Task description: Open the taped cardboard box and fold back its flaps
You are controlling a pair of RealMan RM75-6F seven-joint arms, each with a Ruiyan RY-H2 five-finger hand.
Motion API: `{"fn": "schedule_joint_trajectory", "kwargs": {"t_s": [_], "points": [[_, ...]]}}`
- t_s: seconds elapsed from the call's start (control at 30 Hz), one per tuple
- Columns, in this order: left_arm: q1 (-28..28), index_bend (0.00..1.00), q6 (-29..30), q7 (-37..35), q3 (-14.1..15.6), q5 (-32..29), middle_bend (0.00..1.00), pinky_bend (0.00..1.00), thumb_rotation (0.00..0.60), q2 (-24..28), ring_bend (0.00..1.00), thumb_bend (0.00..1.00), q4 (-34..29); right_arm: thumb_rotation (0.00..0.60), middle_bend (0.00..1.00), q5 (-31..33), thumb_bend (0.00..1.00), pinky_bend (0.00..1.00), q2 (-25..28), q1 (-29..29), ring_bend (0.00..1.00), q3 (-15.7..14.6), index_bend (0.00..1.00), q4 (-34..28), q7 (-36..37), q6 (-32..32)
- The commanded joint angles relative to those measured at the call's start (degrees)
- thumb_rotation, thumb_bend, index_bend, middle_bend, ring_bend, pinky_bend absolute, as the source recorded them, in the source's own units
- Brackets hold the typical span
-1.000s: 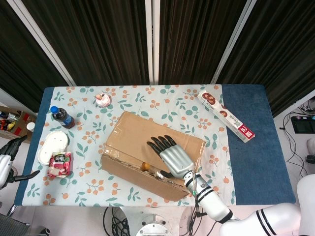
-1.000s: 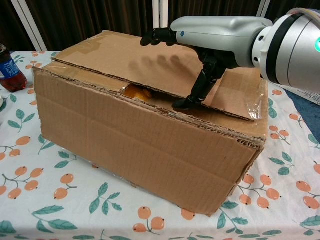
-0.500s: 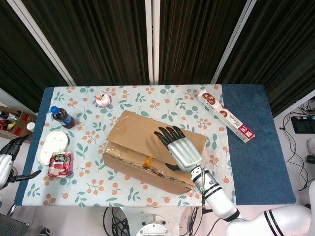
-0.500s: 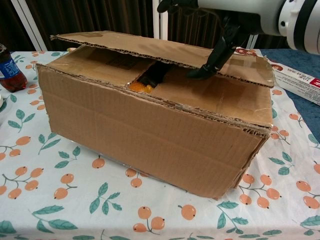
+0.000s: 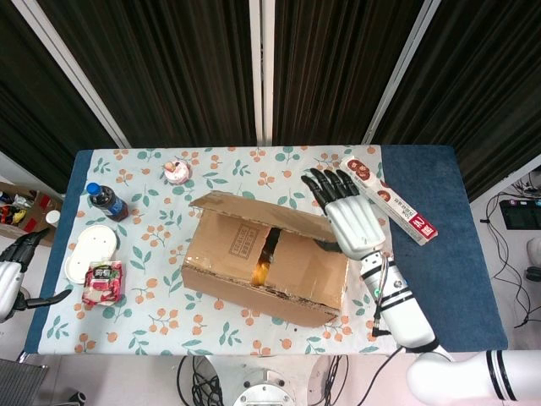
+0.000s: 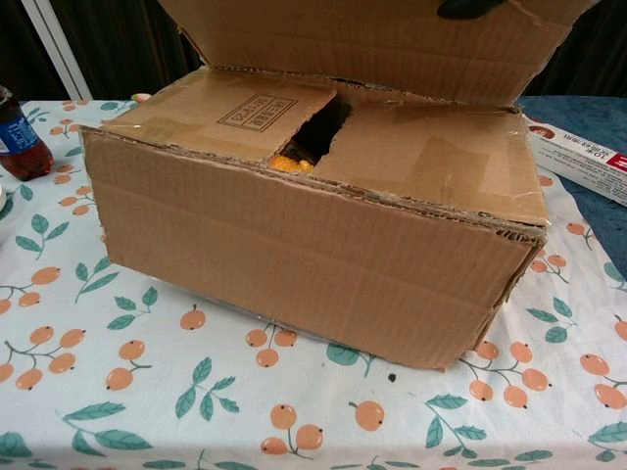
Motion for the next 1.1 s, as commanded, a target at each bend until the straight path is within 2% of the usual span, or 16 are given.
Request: {"fn": "schedule_joint_trajectory", "kwargs": {"t_s": [0.03, 0.33, 0.57, 0.73, 0.9, 1.1], "points": [[-0.13, 0.02, -0.23, 0.19, -0.09, -0.12, 0.10, 0.17, 0.510, 0.13, 0.08, 0.00, -0.28, 0.600, 0.00, 2.24, 0.15, 0.00, 2.12, 1.12, 0.00, 1.91, 0.00, 4.16, 1.23, -3.10], [-0.28, 0.03, -0.48, 0.35, -0.57, -0.74, 0.10, 0.17, 0.511, 0.35, 0.08, 0.00, -0.49, 0.600, 0.00, 4.61, 0.15, 0.00, 2.69, 3.07, 0.00, 3.89, 0.00, 15.60, 5.50, -8.97], [-0.44, 0.03, -1.08, 0.26, -0.71, -1.14, 0.10, 0.17, 0.515, 0.39, 0.08, 0.00, -0.57, 0.600, 0.00, 5.39, 0.14, 0.00, 2.38, 3.13, 0.00, 4.49, 0.00, 21.87, 9.98, -12.37], [-0.70, 0.03, -1.46, 0.39, -0.89, -1.28, 0.10, 0.17, 0.515, 0.31, 0.08, 0.00, -0.63, 0.600, 0.00, 1.54, 0.13, 0.00, 3.18, 1.69, 0.00, 4.29, 0.00, 21.92, 13.84, -12.88], [-0.86, 0.02, -1.64, 0.67, -0.92, -1.19, 0.10, 0.17, 0.512, 0.12, 0.08, 0.00, -0.78, 0.600, 0.00, -4.82, 0.12, 0.00, 4.65, 0.60, 0.00, 3.11, 0.00, 19.23, 17.40, -15.11], [-0.66, 0.03, -1.41, 1.03, -0.92, -1.30, 0.10, 0.17, 0.512, -0.15, 0.08, 0.00, -0.96, 0.600, 0.00, -10.77, 0.10, 0.00, 3.15, 3.07, 0.00, 1.65, 0.00, 18.35, 18.39, -20.21]]}}
